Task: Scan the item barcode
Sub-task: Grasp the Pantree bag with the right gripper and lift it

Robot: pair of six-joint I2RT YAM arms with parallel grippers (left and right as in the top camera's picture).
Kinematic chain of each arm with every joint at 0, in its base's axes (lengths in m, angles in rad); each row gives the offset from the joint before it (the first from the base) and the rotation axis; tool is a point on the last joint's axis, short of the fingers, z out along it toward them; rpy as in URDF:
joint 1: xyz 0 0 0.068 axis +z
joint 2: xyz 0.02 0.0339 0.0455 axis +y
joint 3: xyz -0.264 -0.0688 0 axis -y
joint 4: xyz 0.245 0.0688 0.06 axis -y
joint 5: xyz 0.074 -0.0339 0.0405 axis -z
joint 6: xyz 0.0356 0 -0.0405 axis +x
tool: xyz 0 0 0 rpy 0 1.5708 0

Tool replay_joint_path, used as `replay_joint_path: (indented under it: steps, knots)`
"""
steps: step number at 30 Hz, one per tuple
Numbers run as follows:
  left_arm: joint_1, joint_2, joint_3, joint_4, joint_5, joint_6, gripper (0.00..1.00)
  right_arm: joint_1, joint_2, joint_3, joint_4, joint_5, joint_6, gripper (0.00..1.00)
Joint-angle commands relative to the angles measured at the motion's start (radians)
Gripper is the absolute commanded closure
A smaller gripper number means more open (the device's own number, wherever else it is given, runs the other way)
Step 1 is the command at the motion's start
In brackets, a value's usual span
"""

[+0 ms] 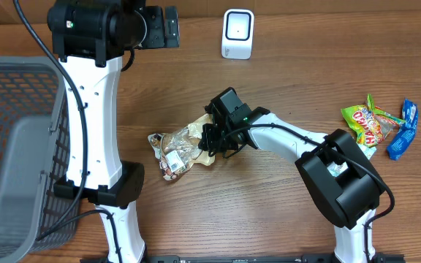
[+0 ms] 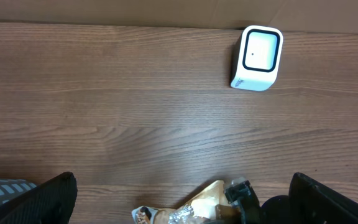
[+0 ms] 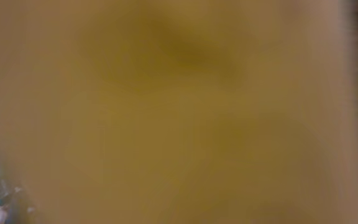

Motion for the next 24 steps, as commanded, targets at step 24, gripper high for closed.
replay_joint_path:
  steps: [24]
  knots:
    - [0.004, 0.0, 0.0, 0.004, -0.009, 0.019, 0.0, -0.423, -0.36, 0.006, -0.181, -0.244, 0.003, 0.96]
